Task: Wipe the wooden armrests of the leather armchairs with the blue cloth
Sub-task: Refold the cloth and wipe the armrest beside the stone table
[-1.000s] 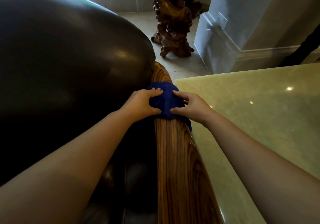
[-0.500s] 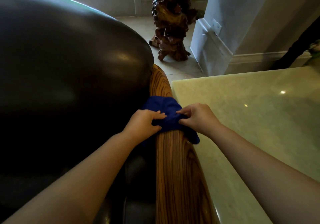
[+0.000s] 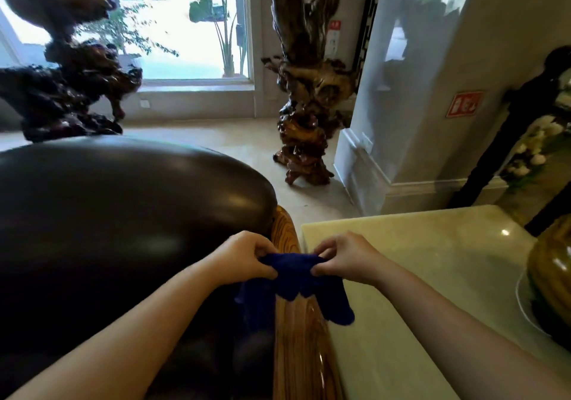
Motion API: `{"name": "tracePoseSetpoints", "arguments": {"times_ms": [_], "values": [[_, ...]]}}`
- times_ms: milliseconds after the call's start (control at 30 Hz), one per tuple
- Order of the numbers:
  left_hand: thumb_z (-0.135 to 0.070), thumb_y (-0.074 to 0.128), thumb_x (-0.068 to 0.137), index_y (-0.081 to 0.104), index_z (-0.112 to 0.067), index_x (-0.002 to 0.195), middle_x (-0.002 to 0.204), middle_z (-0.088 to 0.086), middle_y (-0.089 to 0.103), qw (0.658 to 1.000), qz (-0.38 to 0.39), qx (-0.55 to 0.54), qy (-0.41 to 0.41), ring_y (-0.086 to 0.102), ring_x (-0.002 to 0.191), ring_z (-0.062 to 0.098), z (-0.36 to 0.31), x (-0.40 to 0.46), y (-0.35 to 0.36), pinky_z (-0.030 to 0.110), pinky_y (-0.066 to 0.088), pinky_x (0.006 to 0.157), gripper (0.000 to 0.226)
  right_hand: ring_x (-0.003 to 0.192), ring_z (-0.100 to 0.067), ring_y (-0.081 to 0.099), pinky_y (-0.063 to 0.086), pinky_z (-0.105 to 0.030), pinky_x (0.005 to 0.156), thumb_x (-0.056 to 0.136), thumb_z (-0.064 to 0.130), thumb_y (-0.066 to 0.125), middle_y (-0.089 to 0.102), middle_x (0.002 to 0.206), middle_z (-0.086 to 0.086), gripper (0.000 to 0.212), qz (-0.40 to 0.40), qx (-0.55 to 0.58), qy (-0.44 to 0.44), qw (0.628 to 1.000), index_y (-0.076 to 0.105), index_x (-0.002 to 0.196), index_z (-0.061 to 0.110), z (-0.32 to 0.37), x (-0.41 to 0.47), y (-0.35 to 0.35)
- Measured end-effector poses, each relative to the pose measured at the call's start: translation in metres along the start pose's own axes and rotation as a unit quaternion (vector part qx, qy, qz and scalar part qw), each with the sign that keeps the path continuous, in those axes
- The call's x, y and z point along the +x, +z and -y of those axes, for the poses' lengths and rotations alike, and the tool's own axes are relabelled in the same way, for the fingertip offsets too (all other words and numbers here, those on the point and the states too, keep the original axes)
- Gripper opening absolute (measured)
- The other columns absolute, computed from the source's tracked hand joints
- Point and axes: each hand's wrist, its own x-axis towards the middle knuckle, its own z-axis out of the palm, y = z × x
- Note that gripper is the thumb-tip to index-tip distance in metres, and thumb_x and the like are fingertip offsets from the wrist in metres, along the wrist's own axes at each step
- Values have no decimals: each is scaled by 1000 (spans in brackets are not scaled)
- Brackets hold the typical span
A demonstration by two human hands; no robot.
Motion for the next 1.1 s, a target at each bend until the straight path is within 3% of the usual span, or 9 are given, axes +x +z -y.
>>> {"name": "tracePoseSetpoints", "arguments": {"times_ms": [233, 400, 500, 633, 833, 967, 1100], "values": [[-17, 76, 68, 66, -34, 82, 80, -8, 70, 998, -69, -13, -4, 65, 70, -1, -87, -124, -112, 16, 49, 68, 25, 84, -12, 67, 58, -28, 72, 72, 17, 75, 70, 94, -2, 23, 7, -39, -113, 993, 66, 89, 29, 147, -80, -59], [-15, 76, 68, 69, -22, 91, 90, 0, 73, 989, -142, 21, -23, 66, 80, 11, -119, -234, -179, 24, 52, 79, 25, 84, -12, 67, 58, -28, 72, 72, 21, 75, 70, 95, 0, 22, 33, -72, -185, 979, 65, 84, 37, 256, -131, -60], [-15, 76, 70, 70, -19, 93, 85, -4, 70, 983, -169, 54, -37, 62, 73, 5, -126, -307, -208, 14, 48, 73, 24, 83, -13, 68, 58, -35, 79, 70, 20, 76, 71, 91, -1, 21, 35, -92, -230, 968, 68, 83, 35, 316, -159, -39], [-13, 74, 72, 69, -17, 96, 84, -8, 69, 972, -216, 44, -78, 65, 75, 5, -110, -421, -232, 11, 49, 69, 25, 79, -17, 66, 56, -36, 78, 69, 16, 77, 69, 84, 1, 22, 49, -126, -298, 945, 68, 75, 36, 398, -202, 20], [-16, 72, 74, 68, -25, 94, 88, -8, 72, 960, -254, -7, -118, 68, 79, 3, -57, -577, -240, 10, 52, 66, 23, 65, -6, 62, 53, -18, 63, 72, 13, 74, 69, 85, -3, 18, 92, -165, -368, 910, 69, 87, 21, 496, -254, 130], [-19, 72, 73, 68, -26, 94, 91, -6, 72, 948, -276, -17, -156, 67, 80, 3, -14, -688, -241, 22, 52, 77, 23, 74, -10, 65, 53, -23, 71, 73, 15, 73, 71, 91, -5, 24, 125, -184, -404, 887, 70, 97, 17, 560, -290, 223], [-15, 73, 71, 69, -29, 85, 83, -6, 74, 931, -310, -31, -190, 70, 75, 6, 20, -783, -245, 17, 53, 62, 20, 72, -9, 64, 54, -26, 73, 72, 15, 73, 72, 91, -5, 24, 164, -175, -436, 867, 70, 95, 19, 614, -316, 305]]}}
